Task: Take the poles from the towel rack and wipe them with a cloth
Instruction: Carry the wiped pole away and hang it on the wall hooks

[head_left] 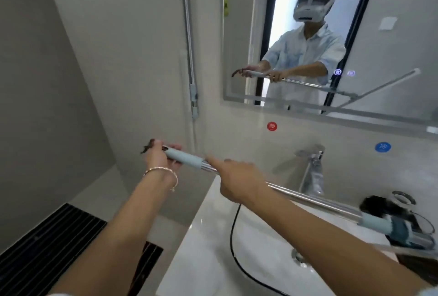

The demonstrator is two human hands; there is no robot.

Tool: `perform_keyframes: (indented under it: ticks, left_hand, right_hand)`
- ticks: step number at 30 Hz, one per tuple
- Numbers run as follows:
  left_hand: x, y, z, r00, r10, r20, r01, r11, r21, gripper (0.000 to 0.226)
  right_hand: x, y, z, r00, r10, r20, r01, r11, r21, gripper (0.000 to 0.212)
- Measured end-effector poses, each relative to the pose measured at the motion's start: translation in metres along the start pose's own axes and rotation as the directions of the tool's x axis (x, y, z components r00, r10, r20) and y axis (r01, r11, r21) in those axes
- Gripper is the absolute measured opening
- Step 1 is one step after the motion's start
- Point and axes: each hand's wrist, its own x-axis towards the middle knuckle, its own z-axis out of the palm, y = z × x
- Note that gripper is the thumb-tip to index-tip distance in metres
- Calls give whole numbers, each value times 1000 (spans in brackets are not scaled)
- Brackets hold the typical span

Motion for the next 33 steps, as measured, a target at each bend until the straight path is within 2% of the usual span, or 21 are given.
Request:
perform_keyframes:
  ticks: [7,15,18,22,29,33]
  left_hand:
    - [33,181,-79,966,228,-123,-245,958,-147,24]
    - [49,299,-172,844,455,-283,-504,854,-131,21]
    - [62,308,-195,814,482,-324,-533,841,-87,21]
    - [102,291,-208,813,476,-335,-503,864,8,20]
    - [211,223,-175,896,356,-264,-339,934,109,19]
    - [265,188,-159,933,261,-249,-231,962,144,22]
  right_hand:
    - [110,-159,-13,966,-237,-105,243,969,44,57]
    - [173,-290,3,877,-464,-127,478,869,127,64]
    - [190,-311,21,862,-494,-114,507,848,154,64]
    - [211,-305,54,880,-469,-80,474,855,208,61]
    - [259,-238,124,964,-264,38,240,921,306,56]
    - [283,-207,152,978,-171,123,123,937,327,57]
